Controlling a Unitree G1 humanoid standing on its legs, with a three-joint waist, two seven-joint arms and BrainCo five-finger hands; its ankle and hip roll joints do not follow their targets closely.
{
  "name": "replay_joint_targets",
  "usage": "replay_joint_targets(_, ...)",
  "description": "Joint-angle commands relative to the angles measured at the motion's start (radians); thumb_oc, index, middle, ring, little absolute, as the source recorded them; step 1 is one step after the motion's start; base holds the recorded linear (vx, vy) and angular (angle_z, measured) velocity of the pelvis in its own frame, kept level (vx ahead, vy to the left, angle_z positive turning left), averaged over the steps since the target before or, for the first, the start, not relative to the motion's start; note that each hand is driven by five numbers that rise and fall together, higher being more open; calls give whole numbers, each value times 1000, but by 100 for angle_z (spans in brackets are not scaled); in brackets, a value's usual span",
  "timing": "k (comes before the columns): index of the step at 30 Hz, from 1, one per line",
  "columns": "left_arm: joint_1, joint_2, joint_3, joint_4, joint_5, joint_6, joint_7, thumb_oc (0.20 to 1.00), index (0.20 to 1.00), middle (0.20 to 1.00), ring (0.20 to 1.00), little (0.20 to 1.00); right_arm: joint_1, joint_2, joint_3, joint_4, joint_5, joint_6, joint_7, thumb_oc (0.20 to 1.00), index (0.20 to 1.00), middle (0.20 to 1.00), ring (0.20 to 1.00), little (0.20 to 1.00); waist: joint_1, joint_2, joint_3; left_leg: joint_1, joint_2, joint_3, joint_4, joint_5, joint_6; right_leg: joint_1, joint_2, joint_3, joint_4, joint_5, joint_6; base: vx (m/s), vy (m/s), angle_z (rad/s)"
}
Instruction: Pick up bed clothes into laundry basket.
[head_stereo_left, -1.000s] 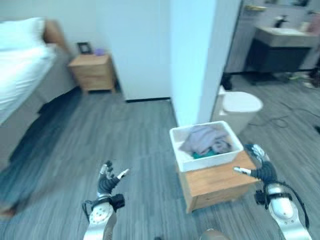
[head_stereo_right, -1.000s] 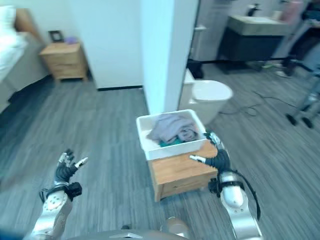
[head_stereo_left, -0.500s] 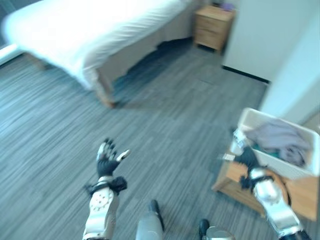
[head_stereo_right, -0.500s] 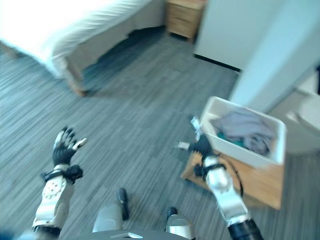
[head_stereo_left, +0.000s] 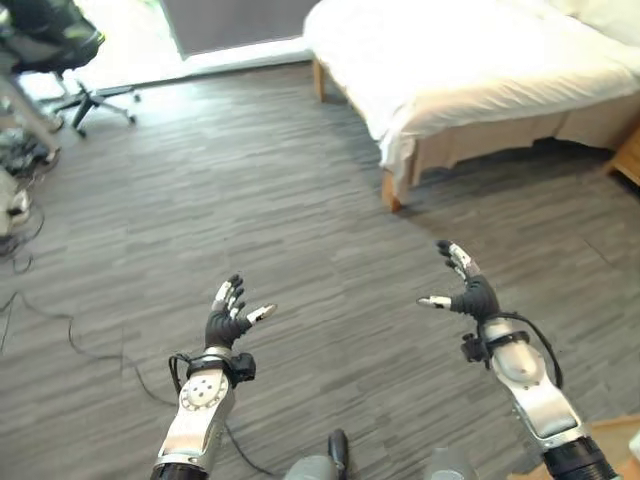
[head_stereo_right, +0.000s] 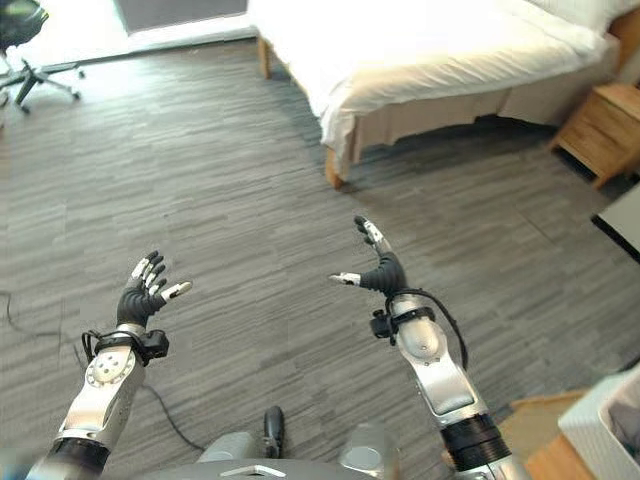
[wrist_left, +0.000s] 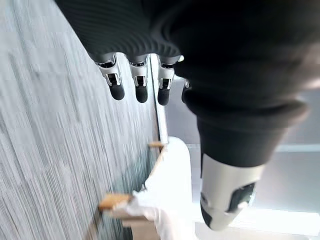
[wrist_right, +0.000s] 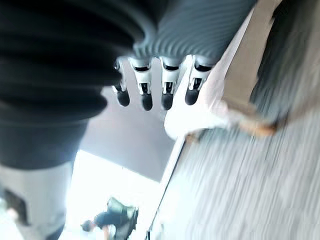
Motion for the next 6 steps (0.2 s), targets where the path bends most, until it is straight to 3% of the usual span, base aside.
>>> replay_joint_targets(1, -49, 7, 2, -93, 21, -49, -12, 1000, 1000, 1000, 1000, 1000, -49, -31, -51, -15, 36, -60, -18, 1000, 1000, 1000, 1000, 1000, -54, 10, 35, 17, 44, -65, -50, -49, -80, 66, 141, 86, -287, 52, -74, 114, -21, 77)
replay_joint_targets(2, -50, 11, -1, -100, 29, -43, -23, 1000, 1000, 1000, 1000, 1000, -31, -35, -69, -22, 44, -54, -17, 1000, 1000, 1000, 1000, 1000, -70, 0, 30, 15, 25, -88, -45, -53, -74, 98, 145, 115, -347, 54, -90, 145, -30, 99)
replay_joint_targets(4, -49, 7, 2, -97, 22, -40, -38, 1000, 1000, 1000, 1000, 1000, -43, -37, -58, -19, 43, -49, -7, 1000, 1000, 1000, 1000, 1000, -79, -11, 25, 31, 14, -95, -41, -72, -75, 121, 125, 118, -379, 78, -82, 99, -50, 113)
replay_joint_targets(6, -39, -1, 13, -98, 31, -46, -30, 1000, 1000, 1000, 1000, 1000, -53, -40, -51, -9, 39, -50, -1, 1000, 1000, 1000, 1000, 1000, -79, -13, 7, 36, 21, -53, -37, -84, -72, 131, 123, 123, -412, 125, -59, 78, -115, 36)
